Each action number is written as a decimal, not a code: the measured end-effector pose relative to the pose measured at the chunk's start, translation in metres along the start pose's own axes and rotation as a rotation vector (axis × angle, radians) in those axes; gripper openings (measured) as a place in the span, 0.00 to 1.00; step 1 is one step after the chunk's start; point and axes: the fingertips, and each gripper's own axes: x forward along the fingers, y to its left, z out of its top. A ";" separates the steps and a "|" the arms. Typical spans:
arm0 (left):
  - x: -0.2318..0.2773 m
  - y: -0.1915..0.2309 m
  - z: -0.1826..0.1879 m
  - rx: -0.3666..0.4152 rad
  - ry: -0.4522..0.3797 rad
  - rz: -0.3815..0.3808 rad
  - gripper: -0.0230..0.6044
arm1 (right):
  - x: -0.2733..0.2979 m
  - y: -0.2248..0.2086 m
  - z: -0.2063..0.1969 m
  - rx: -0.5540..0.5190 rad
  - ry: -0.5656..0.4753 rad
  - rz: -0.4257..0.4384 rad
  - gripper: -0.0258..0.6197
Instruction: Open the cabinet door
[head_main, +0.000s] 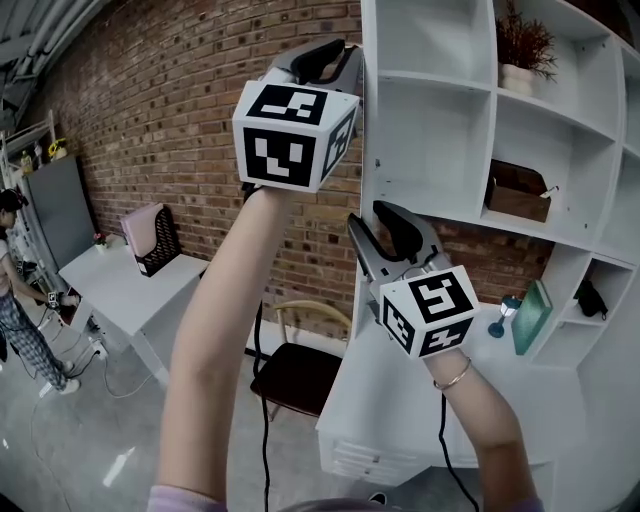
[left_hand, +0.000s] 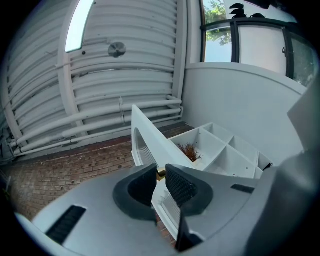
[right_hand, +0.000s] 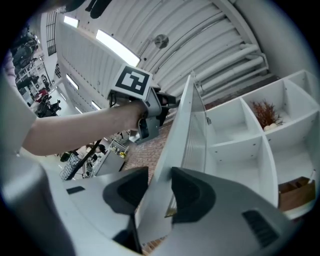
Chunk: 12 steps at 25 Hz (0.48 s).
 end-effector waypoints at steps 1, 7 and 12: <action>-0.002 0.003 -0.001 0.000 0.003 0.005 0.11 | 0.002 0.003 0.000 0.001 -0.001 0.006 0.27; -0.011 0.023 -0.006 -0.024 0.020 0.028 0.09 | 0.015 0.019 0.001 -0.005 -0.002 0.032 0.27; -0.017 0.044 -0.010 -0.051 0.025 0.065 0.07 | 0.029 0.033 0.001 -0.005 -0.004 0.064 0.26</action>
